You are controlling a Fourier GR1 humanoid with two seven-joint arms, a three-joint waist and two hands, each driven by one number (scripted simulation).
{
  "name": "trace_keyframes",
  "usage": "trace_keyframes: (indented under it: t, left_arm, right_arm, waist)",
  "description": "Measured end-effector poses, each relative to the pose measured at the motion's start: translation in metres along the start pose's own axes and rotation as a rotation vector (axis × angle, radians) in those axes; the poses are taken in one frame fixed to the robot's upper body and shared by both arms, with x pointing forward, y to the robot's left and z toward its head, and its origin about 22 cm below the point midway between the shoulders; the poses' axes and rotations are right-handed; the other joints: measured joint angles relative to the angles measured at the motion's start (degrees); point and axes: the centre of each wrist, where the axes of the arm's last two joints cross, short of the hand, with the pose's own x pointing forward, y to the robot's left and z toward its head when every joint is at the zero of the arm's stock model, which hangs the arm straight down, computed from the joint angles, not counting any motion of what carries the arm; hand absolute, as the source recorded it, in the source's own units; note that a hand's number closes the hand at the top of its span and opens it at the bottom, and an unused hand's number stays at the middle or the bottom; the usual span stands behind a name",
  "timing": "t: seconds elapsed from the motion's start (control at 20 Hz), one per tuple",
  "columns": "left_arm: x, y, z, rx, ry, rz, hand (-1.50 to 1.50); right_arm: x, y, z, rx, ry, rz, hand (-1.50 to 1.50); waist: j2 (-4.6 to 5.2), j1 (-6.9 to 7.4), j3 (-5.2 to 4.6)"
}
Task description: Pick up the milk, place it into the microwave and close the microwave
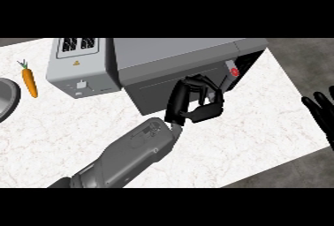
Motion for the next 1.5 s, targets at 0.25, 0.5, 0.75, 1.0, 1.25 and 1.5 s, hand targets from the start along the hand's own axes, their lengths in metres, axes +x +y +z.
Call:
trace_keyframes:
  t: [0.25, 0.5, 0.75, 1.0, 1.25, 1.5]
  left_arm:
    - [-0.002, 0.001, 0.0, 0.019, -0.022, 0.025, 1.5]
    - [-0.004, 0.002, 0.0, 0.016, -0.045, 0.042, 1.5]
    - [-0.006, 0.003, 0.0, 0.032, -0.069, 0.052, 1.5]
    - [-0.008, 0.004, 0.0, 0.04, -0.086, 0.061, 1.5]
    - [-0.009, 0.004, 0.0, 0.045, -0.104, 0.066, 1.5]
    - [-0.01, 0.003, 0.0, 0.049, -0.12, 0.07, 1.5]
  right_arm:
    - [0.007, -0.002, -0.006, 0.017, -0.013, 0.0, -1.5]
    - [0.015, -0.004, -0.011, 0.034, -0.023, 0.004, -1.5]
    - [0.022, -0.007, -0.015, 0.039, -0.035, 0.0, -1.5]
    - [0.026, -0.009, -0.017, 0.042, -0.034, -0.005, -1.5]
    - [0.033, -0.012, -0.02, 0.041, -0.031, 0.0, -1.5]
    - [0.038, -0.015, -0.023, 0.045, -0.036, 0.0, -1.5]
  waist:
    - [0.02, -0.59, 0.06]
    - [0.1, -0.68, 0.08]
    - [0.1, -1.17, 0.16]
    - [0.11, -1.37, 0.21]
    - [0.2, -1.47, 0.23]
    - [0.34, -1.53, 0.28]
